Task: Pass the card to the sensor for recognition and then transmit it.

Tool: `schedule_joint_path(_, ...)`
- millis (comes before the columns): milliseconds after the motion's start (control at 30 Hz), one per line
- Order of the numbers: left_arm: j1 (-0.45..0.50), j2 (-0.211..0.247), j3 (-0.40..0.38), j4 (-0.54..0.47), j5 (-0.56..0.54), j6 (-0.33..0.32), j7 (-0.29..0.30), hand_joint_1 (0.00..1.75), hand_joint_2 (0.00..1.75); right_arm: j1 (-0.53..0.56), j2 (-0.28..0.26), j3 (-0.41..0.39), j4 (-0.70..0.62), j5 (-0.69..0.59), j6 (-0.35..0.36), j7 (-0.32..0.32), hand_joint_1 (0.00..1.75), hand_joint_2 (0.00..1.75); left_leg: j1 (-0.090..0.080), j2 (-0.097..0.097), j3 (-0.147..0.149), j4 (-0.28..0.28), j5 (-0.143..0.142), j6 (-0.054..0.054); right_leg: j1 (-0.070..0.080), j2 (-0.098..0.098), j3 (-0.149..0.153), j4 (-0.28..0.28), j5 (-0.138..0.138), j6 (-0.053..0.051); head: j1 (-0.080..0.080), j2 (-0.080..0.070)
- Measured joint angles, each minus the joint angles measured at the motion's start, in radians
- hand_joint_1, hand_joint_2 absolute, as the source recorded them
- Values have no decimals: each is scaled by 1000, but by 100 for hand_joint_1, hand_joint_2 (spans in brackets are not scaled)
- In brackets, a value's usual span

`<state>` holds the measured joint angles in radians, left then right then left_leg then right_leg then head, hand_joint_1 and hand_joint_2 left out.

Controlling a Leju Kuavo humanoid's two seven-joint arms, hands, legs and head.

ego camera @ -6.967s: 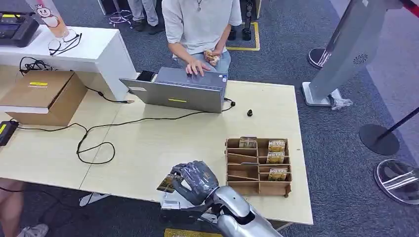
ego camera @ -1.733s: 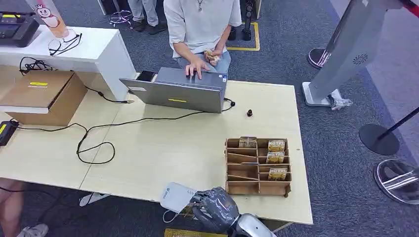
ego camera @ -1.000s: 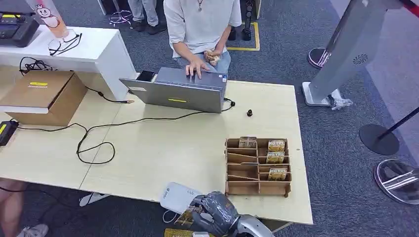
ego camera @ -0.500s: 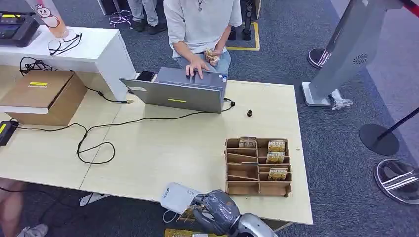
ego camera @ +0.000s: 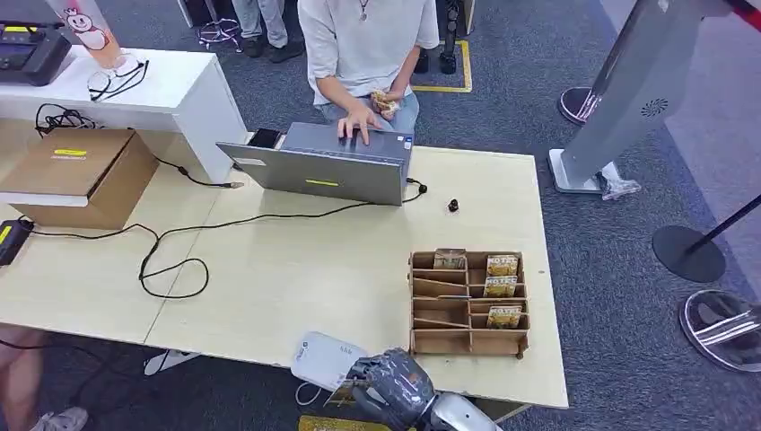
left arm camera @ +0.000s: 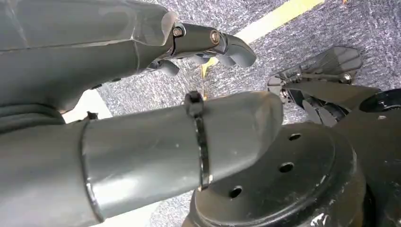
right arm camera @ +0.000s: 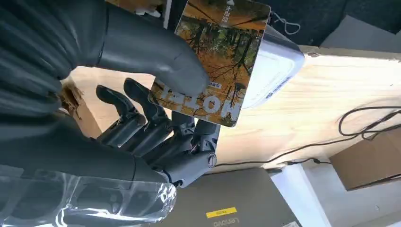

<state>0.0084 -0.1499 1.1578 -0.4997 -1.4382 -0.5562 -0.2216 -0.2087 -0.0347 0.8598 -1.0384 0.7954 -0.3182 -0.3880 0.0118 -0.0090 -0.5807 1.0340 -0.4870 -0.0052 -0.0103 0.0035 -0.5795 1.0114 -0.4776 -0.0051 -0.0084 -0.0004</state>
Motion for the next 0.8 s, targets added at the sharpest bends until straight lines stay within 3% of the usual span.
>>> schedule_joint_path(200,0,0,1,0,-6,5,-2,0,0,-1,0,14,17,42,-41,11,175,175,0,0,0,0,0,0,0,0,0,0,0,0,0,0)
schedule_joint_path(800,-1,-18,15,-26,-22,-3,-2,0,0,-32,34,47,95,219,-268,126,175,175,0,0,0,0,0,0,0,0,0,0,0,0,0,0)
